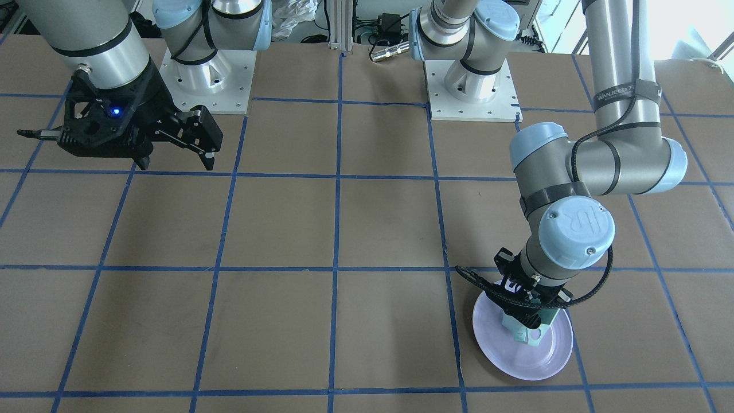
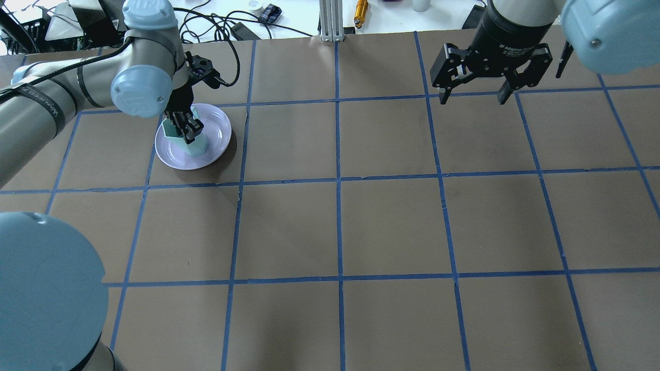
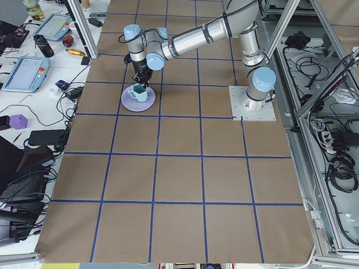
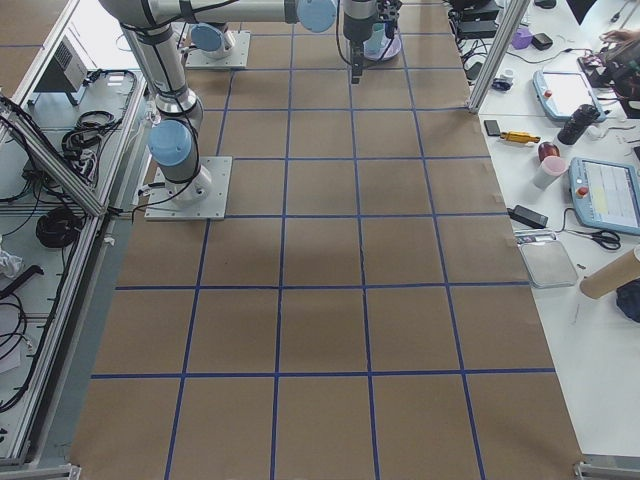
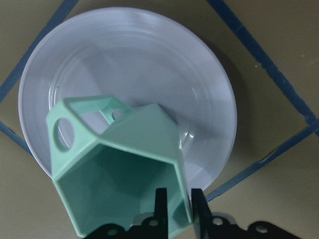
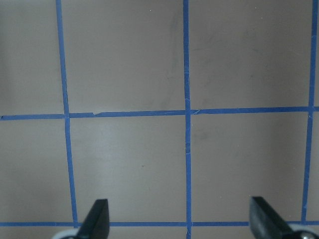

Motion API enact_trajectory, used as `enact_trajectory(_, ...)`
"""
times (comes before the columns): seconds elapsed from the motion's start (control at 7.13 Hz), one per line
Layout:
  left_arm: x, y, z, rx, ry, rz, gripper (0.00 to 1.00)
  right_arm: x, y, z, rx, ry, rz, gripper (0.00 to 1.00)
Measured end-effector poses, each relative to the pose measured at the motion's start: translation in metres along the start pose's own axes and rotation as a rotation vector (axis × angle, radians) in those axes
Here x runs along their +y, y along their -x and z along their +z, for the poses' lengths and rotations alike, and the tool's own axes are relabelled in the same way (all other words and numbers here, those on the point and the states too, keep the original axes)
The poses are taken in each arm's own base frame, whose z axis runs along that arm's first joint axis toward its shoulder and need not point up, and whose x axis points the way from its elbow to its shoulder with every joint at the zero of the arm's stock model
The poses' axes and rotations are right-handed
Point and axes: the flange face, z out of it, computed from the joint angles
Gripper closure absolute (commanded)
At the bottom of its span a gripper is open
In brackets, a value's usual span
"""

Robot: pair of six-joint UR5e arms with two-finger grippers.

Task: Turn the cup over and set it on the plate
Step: 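Carry the upright cup over the white plate with the left gripper, then lower the cup onto the plate and open the left gripper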

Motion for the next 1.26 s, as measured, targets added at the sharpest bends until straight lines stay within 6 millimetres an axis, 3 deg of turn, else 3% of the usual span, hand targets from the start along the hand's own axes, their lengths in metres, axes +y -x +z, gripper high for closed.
enact_trajectory(0.28,0.008,-0.006,-0.025,-0.010,-0.025,-0.006,0.00,0.000,0.000,0.000,0.000,0.001,0.000,0.00)
enact_trajectory(0.56,0.027,-0.018,-0.065,0.009,-0.040,-0.025,0.01,0.000,0.000,0.000,0.000,0.000,0.000,0.00)
enact_trajectory(0.98,0.075,-0.050,-0.136,0.036,-0.065,-0.107,0.01,0.000,0.000,0.000,0.000,0.000,0.000,0.00)
enact_trajectory(1.26,0.109,-0.077,-0.180,0.059,-0.102,-0.254,0.01,0.000,0.000,0.000,0.000,0.000,0.000,0.00)
